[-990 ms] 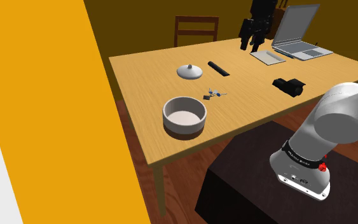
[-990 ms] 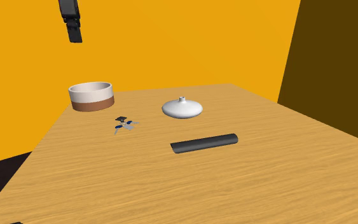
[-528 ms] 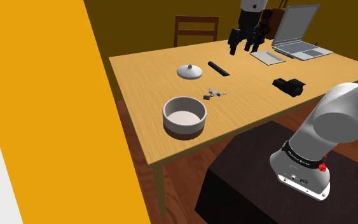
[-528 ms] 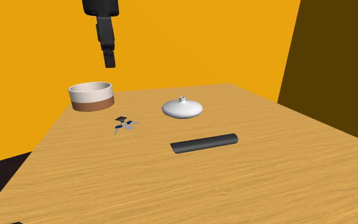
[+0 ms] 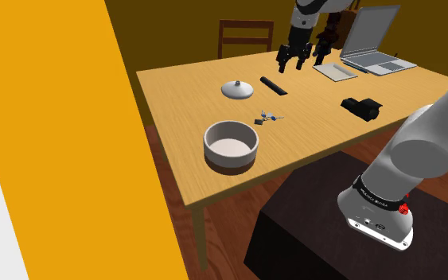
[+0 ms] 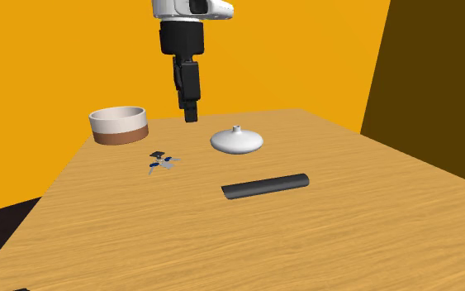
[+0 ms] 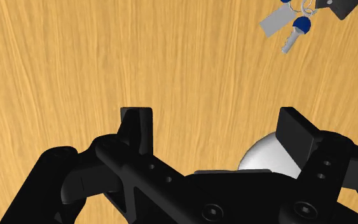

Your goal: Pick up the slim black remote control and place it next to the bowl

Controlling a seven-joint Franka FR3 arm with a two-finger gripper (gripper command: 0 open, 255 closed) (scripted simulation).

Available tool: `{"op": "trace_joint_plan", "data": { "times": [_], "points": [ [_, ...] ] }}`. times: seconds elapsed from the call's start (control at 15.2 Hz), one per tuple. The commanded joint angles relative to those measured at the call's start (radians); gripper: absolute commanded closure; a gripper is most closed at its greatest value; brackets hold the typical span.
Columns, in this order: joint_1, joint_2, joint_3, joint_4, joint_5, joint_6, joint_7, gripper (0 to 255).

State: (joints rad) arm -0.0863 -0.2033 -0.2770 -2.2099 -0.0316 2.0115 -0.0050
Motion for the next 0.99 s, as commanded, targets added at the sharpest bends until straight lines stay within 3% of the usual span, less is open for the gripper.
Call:
{"op": "trace_joint_plan", "data": {
  "times": [0.0,0.73,0.92],
  "points": [
    [-0.005,0.079,-0.022,0.039,0.029,0.038,-0.026,0],
    [-0.095,0.504,-0.070,0.335,0.244,0.122,-0.181,0],
    [-0.106,0.542,-0.065,0.347,0.263,0.144,-0.192,0]
  ]
}}
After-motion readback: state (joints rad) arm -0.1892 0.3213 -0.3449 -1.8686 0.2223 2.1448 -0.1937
